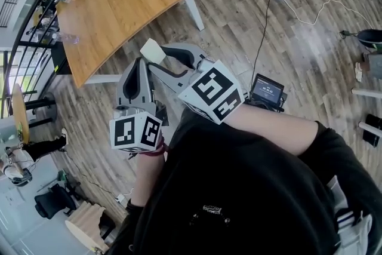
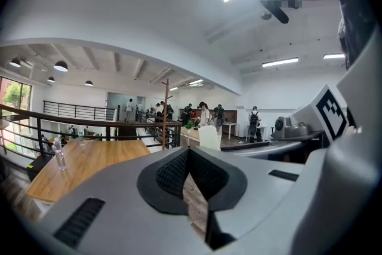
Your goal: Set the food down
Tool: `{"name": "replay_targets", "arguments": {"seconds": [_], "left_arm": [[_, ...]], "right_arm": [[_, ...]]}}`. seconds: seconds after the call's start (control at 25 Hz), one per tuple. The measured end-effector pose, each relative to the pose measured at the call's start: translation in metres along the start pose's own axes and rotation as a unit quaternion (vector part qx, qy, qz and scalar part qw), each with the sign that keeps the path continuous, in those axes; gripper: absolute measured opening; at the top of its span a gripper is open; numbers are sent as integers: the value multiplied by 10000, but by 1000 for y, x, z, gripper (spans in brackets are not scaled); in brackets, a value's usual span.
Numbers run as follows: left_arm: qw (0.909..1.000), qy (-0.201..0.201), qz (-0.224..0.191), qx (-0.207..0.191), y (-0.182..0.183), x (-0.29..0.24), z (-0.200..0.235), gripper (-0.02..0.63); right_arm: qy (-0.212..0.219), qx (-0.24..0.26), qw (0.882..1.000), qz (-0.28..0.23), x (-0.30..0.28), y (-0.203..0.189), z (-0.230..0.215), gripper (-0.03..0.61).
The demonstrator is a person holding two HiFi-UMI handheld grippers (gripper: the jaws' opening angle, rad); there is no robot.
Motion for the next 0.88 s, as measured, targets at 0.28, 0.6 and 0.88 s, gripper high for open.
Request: {"name": "replay_targets", "arguments": {"seconds": [0.28,0.6,0.88], "left_arm": [[9998,-181,-42,47,2,-27,24,3],[9994,-306,-148,93,14,-58,80,3],[9984,-549,-72,97,23,-80,133,3]], "right_arm": [[-161,103,9998,42,-28,7,-18,167],[-336,209,9992,54,-86,25,-31,167],[-418,155,9990,106,-140,42,-31,169]]}}
Point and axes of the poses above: the fingertips, and each gripper's own axes: x backward along the fingers, z to its left, y out of its top, the point moved 2 cm from there along x, backward along the fingers, and after that the axes turned 8 degrees about -y, right-handed, at the moved point
